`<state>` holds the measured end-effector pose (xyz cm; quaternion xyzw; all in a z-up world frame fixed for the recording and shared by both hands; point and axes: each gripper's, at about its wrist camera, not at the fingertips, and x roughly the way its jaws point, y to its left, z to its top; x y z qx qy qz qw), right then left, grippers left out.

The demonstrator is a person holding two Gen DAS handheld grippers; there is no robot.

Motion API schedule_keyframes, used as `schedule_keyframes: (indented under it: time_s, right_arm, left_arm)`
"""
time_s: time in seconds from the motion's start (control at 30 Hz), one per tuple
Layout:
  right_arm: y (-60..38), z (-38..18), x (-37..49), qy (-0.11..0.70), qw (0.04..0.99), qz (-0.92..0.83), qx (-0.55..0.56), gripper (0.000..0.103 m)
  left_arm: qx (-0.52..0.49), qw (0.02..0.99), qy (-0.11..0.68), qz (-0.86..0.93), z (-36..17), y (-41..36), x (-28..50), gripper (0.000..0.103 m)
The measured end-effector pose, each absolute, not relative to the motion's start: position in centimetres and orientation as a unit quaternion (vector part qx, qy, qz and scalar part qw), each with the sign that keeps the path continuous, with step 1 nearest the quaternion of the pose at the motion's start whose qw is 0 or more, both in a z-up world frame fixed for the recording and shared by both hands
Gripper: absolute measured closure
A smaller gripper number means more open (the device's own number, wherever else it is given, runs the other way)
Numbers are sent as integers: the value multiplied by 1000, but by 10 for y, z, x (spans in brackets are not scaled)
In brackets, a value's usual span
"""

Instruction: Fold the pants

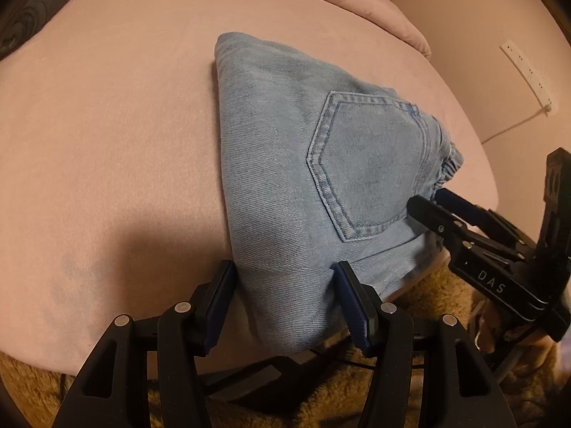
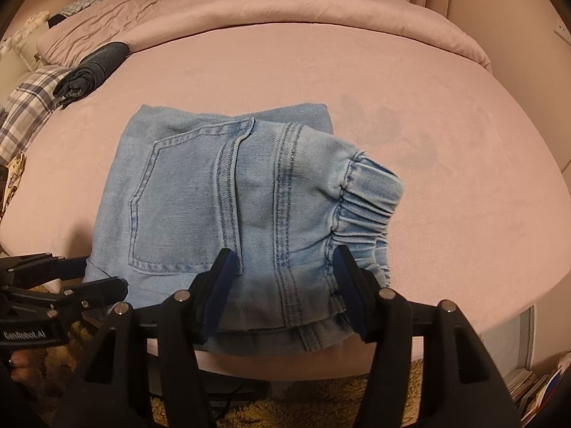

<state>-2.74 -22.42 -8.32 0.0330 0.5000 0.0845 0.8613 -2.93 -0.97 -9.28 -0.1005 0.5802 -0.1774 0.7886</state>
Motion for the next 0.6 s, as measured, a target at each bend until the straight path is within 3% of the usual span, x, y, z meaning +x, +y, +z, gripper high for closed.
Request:
schedule_keyframes:
  time_s: [0.23, 0.6]
  right_arm:
    - [-222, -83, -27, 500, 861, 89, 35, 36]
    - [-221, -84, -27, 499, 861, 92, 36, 34]
  left_arm:
    - [-82, 796, 574, -174, -81, -8, -27, 43]
    - [-88, 802, 568, -163, -73, -1, -27, 43]
